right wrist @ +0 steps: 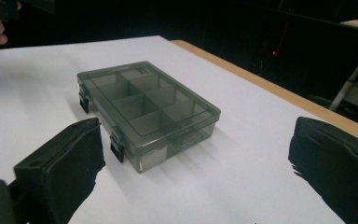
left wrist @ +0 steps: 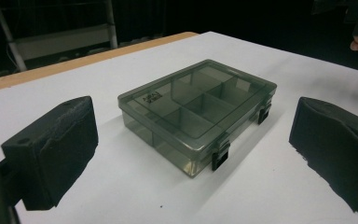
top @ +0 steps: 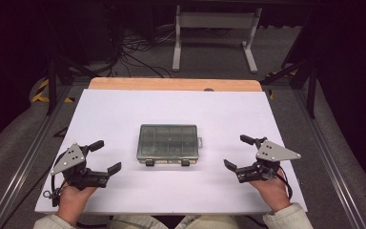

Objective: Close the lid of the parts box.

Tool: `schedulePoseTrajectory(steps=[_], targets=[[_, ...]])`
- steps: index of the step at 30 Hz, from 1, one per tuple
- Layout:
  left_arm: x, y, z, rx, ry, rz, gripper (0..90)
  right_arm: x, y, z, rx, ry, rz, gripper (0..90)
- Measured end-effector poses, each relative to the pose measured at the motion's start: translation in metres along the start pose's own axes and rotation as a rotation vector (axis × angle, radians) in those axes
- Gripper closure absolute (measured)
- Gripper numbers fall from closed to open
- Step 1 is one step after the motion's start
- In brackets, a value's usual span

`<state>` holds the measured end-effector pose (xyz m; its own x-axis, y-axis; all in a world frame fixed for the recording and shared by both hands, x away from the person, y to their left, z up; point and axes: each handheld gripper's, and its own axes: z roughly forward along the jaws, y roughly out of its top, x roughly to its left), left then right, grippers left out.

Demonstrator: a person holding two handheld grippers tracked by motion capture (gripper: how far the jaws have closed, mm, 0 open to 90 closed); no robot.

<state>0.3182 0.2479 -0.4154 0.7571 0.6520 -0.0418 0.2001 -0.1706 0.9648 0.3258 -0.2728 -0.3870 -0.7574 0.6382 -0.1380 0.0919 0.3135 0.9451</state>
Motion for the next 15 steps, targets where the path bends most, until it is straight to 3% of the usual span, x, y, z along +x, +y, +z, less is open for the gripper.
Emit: schedulePoseTrajectory(steps=[2, 4, 7, 10, 12, 15], targets=[[0.002, -0.008, -0.004, -0.022, 0.018, 0.019, 1.9, -0.002, -0.005, -0.005, -0.029, -0.022, 0.005, 2.8], [0.004, -0.013, -0.007, -0.033, 0.011, -0.004, 1.9, -0.002, -0.010, -0.008, -0.036, -0.037, 0.011, 2.8], [0.005, -0.017, -0.009, -0.040, 0.029, -0.003, 1.9, -0.004, -0.015, -0.010, -0.047, -0.051, 0.020, 2.8], [0.008, -0.020, -0.009, -0.035, 0.053, 0.018, 1.9, -0.009, -0.024, -0.011, -0.068, -0.052, 0.059, 2.8], [0.010, -0.022, -0.008, -0.026, 0.063, 0.045, 1.9, -0.010, -0.026, -0.011, -0.058, -0.067, 0.048, 2.8], [0.012, -0.024, -0.006, -0.015, 0.054, 0.043, 1.9, -0.009, -0.028, -0.008, -0.035, -0.081, 0.035, 2.9]])
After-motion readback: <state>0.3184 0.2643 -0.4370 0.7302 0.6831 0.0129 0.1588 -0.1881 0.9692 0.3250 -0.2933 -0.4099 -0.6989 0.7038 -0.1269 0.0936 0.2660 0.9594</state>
